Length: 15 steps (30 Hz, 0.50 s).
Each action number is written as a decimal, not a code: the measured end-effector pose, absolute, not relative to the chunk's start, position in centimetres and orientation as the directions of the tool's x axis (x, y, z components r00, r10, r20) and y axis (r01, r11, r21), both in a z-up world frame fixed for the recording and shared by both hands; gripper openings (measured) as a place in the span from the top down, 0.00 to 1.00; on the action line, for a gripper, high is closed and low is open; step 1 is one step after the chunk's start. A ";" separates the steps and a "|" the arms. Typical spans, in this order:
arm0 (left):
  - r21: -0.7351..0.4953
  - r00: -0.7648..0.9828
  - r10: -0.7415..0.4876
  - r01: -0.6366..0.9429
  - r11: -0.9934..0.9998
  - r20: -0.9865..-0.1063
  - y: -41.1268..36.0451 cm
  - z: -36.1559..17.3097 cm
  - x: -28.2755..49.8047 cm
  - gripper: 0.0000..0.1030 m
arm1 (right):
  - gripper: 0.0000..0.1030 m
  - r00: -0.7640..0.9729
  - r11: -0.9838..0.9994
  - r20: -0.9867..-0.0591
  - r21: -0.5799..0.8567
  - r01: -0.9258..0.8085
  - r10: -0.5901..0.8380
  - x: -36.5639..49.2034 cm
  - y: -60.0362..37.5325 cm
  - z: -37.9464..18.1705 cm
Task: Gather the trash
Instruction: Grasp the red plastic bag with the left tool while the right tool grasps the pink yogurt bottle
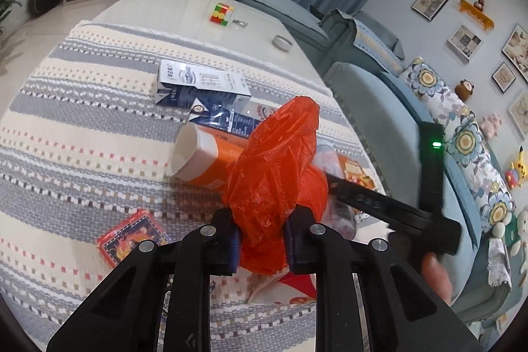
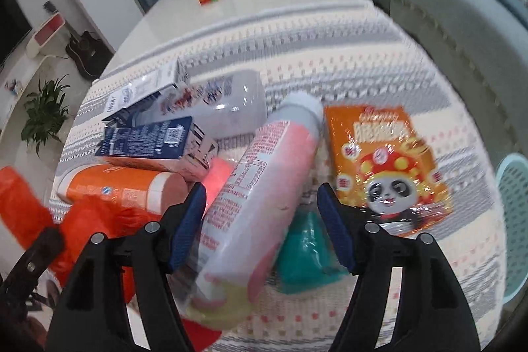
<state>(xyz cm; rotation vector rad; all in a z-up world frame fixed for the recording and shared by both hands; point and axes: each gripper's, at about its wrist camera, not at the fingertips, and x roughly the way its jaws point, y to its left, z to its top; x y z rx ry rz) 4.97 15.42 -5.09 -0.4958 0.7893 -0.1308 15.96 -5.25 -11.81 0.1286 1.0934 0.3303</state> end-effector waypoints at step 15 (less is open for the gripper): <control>-0.473 0.797 -0.334 0.069 0.878 -0.504 12.6 0.4 2.5 0.82 | 1.00 0.547 0.904 -0.720 0.353 -0.241 0.427 11.6 -10.8 -4.6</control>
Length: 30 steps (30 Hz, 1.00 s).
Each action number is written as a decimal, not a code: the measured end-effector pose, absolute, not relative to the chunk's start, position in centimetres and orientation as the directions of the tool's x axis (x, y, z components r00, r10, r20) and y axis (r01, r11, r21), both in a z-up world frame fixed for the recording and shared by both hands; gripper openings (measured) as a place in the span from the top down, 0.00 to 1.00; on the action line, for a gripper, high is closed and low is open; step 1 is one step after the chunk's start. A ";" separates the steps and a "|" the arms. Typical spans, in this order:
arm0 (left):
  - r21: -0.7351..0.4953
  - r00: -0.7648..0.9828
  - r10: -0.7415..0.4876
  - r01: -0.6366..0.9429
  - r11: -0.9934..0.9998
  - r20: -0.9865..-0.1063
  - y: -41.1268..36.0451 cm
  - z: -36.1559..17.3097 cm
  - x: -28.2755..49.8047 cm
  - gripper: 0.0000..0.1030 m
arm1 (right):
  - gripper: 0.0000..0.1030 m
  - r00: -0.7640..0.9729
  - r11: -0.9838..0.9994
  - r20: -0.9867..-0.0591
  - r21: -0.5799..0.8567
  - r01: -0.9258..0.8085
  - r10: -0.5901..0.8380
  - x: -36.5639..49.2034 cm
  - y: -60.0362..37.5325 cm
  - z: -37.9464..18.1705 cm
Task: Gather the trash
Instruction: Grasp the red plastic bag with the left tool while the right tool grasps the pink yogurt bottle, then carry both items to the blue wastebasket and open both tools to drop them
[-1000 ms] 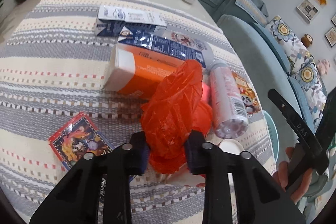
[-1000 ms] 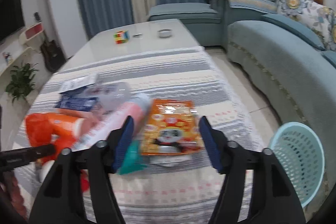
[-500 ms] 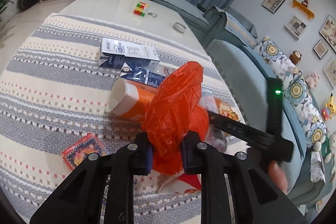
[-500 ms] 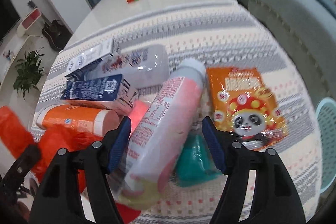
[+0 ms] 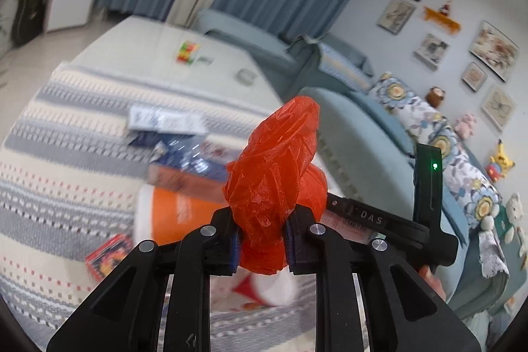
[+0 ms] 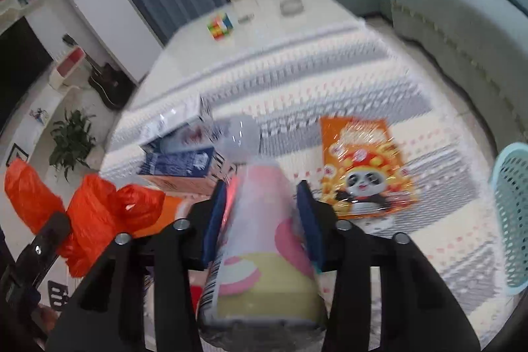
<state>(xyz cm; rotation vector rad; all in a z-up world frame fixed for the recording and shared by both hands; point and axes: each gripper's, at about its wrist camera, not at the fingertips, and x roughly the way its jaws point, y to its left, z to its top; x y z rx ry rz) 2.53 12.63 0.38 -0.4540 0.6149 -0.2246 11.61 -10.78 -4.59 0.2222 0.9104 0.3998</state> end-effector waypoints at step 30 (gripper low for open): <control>-0.403 0.805 -0.305 0.090 0.911 -0.509 9.8 1.0 0.0 0.82 | 0.56 0.297 0.898 -0.872 0.288 -0.334 0.390 6.9 -7.2 -12.8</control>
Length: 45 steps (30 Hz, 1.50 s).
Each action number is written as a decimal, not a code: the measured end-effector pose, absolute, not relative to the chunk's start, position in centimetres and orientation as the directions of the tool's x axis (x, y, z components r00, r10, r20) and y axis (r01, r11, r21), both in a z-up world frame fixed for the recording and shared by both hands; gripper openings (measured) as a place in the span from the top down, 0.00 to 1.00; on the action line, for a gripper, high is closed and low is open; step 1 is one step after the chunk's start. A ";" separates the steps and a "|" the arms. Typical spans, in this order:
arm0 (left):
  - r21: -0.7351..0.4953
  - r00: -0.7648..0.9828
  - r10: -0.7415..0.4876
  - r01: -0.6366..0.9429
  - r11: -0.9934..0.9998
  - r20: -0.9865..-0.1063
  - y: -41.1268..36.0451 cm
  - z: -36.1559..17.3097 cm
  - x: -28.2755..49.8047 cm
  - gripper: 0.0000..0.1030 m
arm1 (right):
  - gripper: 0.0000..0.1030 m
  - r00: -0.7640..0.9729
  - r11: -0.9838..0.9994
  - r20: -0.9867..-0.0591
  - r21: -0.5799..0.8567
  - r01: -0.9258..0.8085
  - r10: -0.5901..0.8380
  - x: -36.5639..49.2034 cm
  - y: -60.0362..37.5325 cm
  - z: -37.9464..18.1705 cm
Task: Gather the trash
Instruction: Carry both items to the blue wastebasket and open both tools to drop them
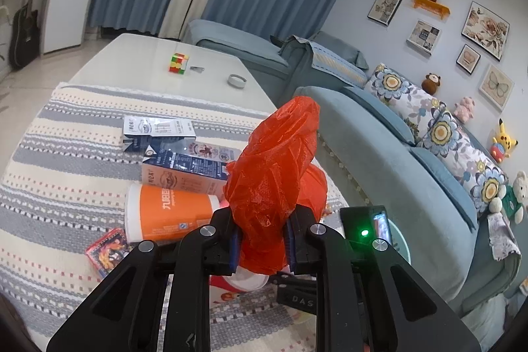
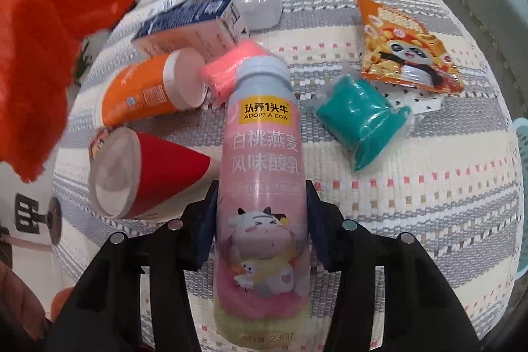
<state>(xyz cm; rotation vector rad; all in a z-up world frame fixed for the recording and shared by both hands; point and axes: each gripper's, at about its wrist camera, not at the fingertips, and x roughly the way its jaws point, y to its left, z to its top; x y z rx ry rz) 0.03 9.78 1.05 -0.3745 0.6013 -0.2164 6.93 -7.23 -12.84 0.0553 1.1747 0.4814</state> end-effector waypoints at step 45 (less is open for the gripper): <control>-0.325 0.373 -0.534 0.493 0.807 -0.759 -28.2 -11.7 14.1 0.68 | 0.56 0.530 0.868 -0.844 0.322 0.377 0.083 6.4 -49.3 -19.2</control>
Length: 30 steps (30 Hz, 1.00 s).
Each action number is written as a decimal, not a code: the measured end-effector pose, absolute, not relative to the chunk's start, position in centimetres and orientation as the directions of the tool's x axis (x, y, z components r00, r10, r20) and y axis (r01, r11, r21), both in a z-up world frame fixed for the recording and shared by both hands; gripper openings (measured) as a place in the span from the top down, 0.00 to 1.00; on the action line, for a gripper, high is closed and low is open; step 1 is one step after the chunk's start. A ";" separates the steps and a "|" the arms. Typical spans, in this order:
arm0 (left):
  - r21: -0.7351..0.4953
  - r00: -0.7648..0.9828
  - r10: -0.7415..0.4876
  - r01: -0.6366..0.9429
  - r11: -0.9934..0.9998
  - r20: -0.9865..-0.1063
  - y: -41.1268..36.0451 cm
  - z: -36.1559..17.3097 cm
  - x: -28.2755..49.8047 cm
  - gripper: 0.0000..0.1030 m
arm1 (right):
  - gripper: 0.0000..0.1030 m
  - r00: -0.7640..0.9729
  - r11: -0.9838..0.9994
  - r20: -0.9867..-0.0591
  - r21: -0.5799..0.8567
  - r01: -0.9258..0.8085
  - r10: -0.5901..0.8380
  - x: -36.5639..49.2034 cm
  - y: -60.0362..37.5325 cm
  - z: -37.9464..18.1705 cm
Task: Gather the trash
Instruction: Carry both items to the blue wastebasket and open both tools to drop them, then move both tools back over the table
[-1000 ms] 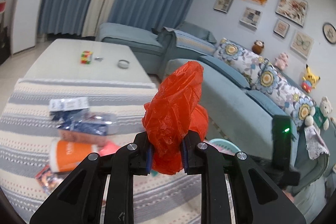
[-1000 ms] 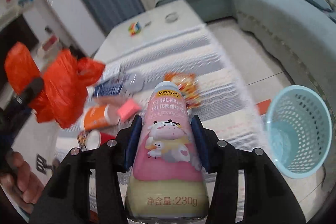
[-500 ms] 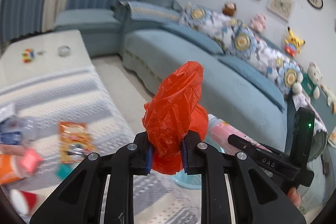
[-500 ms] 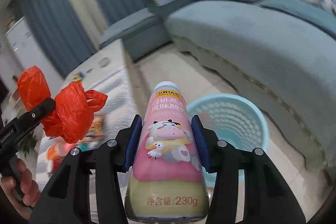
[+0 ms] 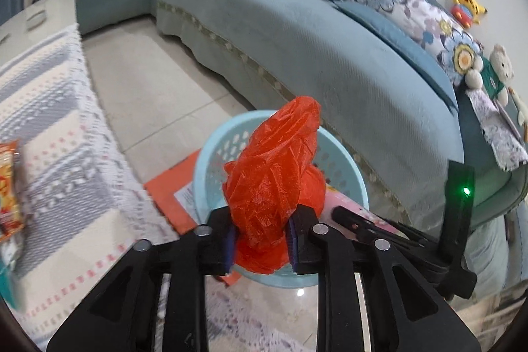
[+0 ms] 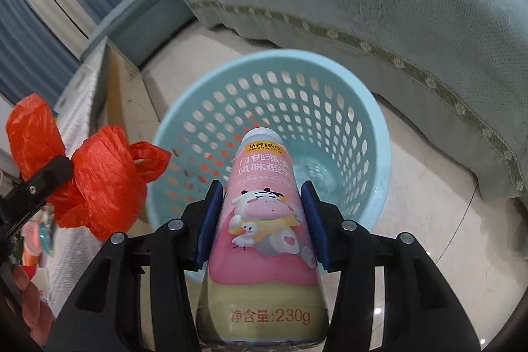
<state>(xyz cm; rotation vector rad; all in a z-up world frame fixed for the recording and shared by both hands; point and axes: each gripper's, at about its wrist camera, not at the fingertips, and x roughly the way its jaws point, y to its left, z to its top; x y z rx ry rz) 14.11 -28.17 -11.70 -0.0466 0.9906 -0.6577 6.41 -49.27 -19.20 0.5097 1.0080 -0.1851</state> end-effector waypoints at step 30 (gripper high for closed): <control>-0.364 0.494 -0.564 0.446 0.818 -0.662 -18.0 -9.3 13.0 0.46 | 0.31 0.602 0.941 -0.799 0.203 0.271 -0.001 12.7 -45.6 -24.8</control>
